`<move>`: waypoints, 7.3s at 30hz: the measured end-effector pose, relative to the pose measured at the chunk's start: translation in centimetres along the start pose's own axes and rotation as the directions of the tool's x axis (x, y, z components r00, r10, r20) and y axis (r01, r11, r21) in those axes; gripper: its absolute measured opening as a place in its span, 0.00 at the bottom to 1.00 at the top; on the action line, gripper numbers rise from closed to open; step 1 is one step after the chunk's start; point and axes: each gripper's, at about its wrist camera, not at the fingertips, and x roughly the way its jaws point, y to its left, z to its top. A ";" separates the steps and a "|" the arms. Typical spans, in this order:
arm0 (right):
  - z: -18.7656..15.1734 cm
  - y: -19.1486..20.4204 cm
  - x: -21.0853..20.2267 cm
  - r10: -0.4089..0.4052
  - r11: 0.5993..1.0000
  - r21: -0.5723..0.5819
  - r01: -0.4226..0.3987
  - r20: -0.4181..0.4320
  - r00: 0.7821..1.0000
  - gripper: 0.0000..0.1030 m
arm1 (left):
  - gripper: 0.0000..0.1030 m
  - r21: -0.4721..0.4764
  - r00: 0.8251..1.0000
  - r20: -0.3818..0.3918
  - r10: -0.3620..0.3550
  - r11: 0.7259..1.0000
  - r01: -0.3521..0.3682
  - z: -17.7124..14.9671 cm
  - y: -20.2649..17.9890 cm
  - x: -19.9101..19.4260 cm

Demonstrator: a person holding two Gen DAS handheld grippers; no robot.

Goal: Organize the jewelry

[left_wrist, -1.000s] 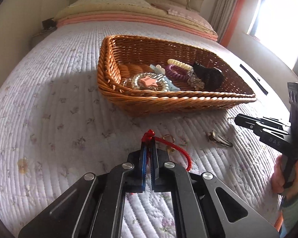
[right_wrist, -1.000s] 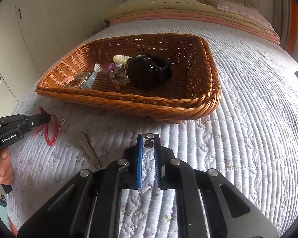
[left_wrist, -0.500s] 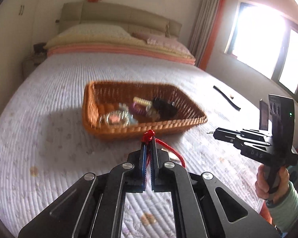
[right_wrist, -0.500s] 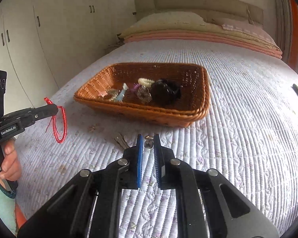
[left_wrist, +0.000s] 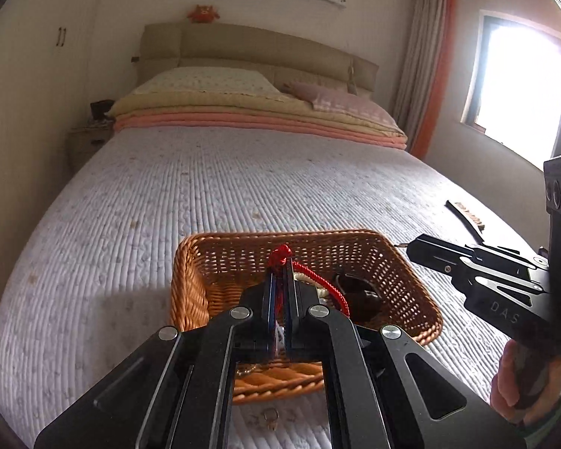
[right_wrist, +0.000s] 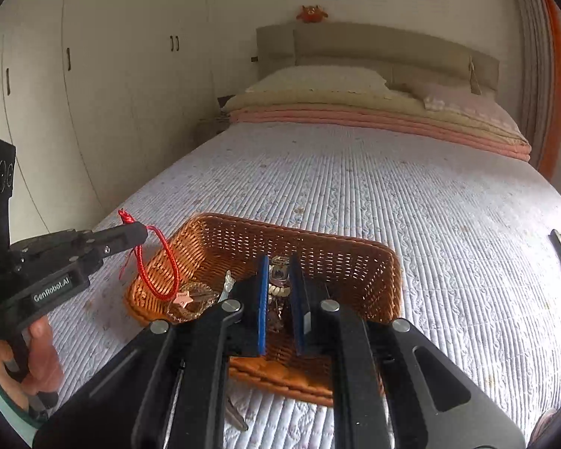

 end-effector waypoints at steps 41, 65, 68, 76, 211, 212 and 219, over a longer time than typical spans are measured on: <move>-8.1 4.3 -4.2 0.001 1.000 -0.026 -0.002 -0.037 0.999 0.53 | 0.55 -0.078 0.996 0.073 0.054 0.996 -0.048 -7.3 2.1 -9.4; -12.6 5.6 5.6 0.024 0.999 -0.013 -0.029 -0.304 0.952 0.18 | 0.33 -0.027 0.963 -0.270 -0.015 1.000 0.008 -12.6 2.0 -0.5; -12.8 4.9 5.4 0.006 1.000 0.004 -0.005 -0.302 0.953 0.15 | 0.33 -0.003 0.956 -0.293 -0.011 1.000 0.010 -12.6 1.4 0.5; -13.3 2.9 4.3 -0.010 0.998 0.059 0.028 -0.289 0.957 0.15 | 0.31 0.047 0.951 -0.307 0.033 0.999 -0.019 -12.5 0.4 2.3; -16.4 1.9 -8.4 -0.230 0.972 0.114 0.204 0.317 0.920 0.93 | 0.90 -0.108 0.848 0.282 0.448 0.893 -0.436 -15.4 -3.7 -10.7; -16.4 1.9 -8.3 -0.230 0.972 0.115 0.204 0.316 0.920 0.93 | 0.90 -0.108 0.848 0.282 0.448 0.893 -0.436 -15.4 -3.7 -10.7; -16.4 1.7 -8.3 -0.230 0.972 0.118 0.202 0.312 0.922 0.93 | 0.90 -0.108 0.849 0.281 0.448 0.894 -0.436 -15.3 -3.6 -10.6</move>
